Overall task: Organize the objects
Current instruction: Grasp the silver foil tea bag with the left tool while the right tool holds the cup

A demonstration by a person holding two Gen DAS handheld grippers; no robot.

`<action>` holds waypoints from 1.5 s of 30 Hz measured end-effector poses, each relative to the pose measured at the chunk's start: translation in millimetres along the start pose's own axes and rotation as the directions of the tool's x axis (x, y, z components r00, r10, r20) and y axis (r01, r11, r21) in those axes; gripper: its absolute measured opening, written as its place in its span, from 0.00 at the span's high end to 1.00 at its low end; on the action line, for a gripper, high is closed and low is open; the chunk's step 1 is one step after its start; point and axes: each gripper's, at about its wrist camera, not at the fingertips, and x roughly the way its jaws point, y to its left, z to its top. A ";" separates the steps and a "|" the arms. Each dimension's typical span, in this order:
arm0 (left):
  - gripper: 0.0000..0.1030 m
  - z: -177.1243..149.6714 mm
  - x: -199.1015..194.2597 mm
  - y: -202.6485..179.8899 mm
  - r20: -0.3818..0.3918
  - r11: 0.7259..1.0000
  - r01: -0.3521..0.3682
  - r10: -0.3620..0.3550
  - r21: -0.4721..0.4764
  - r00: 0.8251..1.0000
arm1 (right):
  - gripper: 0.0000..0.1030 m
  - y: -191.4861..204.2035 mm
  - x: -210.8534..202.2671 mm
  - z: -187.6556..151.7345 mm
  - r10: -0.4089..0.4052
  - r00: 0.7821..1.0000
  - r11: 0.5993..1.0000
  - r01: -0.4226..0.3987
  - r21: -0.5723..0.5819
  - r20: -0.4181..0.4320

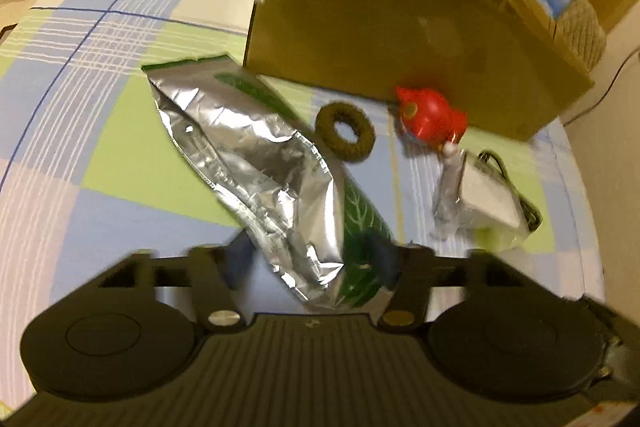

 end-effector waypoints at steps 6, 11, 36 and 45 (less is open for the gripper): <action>0.66 -11.9 -14.4 18.6 -0.037 0.999 0.047 -0.046 0.026 0.998 | 0.33 2.6 -5.8 -1.7 0.008 1.000 1.000 -0.008 -0.003 0.007; 0.70 -21.3 -43.0 45.3 -0.067 0.997 -0.021 0.026 0.070 0.997 | 0.33 10.4 -10.2 -2.0 0.026 1.000 1.000 -0.026 -0.010 0.014; 0.26 36.5 10.0 36.1 -0.027 0.980 -0.133 0.139 0.148 0.990 | 0.33 19.0 8.5 4.6 0.028 1.000 0.999 -0.028 -0.022 0.005; 0.56 11.5 -7.8 22.9 -0.070 0.971 -0.044 0.062 0.236 0.996 | 0.33 14.5 0.6 -0.9 -0.001 1.000 1.000 0.001 -0.021 0.013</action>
